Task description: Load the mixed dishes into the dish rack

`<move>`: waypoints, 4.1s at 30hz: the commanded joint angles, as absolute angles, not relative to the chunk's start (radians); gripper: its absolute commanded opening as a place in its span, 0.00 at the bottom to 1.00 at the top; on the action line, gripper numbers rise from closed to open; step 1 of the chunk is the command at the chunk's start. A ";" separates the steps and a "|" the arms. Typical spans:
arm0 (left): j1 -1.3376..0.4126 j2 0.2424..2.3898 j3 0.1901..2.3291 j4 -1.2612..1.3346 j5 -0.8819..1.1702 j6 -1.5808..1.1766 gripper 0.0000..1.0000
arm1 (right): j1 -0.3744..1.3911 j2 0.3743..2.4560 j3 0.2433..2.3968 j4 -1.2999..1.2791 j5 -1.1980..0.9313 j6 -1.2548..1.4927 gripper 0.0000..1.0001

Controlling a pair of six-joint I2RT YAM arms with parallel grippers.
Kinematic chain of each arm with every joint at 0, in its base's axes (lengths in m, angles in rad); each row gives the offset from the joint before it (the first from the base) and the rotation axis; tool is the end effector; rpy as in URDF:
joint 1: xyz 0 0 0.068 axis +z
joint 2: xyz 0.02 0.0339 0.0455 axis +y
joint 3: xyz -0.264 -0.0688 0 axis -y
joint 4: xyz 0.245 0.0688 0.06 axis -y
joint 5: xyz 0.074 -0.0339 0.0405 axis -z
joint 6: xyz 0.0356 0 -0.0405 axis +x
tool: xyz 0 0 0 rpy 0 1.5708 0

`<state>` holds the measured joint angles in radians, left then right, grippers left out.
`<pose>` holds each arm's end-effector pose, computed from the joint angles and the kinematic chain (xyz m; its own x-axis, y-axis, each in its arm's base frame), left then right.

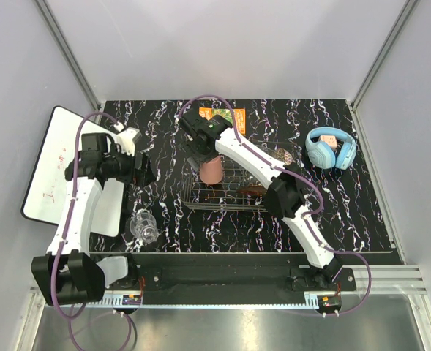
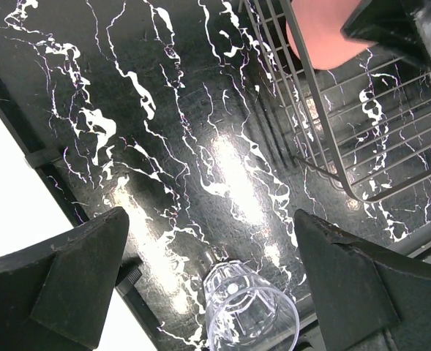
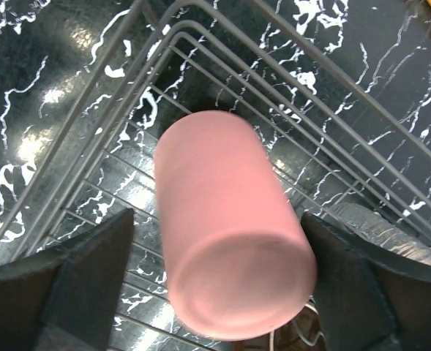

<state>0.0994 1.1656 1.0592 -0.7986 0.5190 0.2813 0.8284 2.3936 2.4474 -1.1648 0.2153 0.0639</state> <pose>0.2313 0.0053 0.3073 -0.6911 0.1733 -0.7017 0.4273 0.8809 -0.2033 0.3458 0.3657 0.2687 -0.6465 -0.6123 -0.4551 -0.6157 0.7710 -0.1627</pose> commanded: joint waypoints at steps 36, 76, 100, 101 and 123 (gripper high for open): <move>0.117 0.905 0.796 -0.910 0.259 0.584 0.99 | 0.822 1.583 1.772 -0.631 0.188 0.153 1.00; 0.104 1.252 1.427 -1.291 0.997 0.568 0.00 | 0.839 1.134 1.017 -0.010 -0.357 0.621 1.00; 0.048 1.388 1.407 -1.359 1.684 0.417 0.00 | 0.839 1.434 0.696 1.264 -0.494 1.252 1.00; 0.048 1.388 1.408 -1.359 1.684 0.416 0.00 | 0.839 1.448 0.692 1.272 -0.495 1.253 1.00; 0.018 1.443 1.411 -1.364 1.657 0.468 0.00 | 0.850 1.635 0.834 1.407 -0.534 1.333 1.00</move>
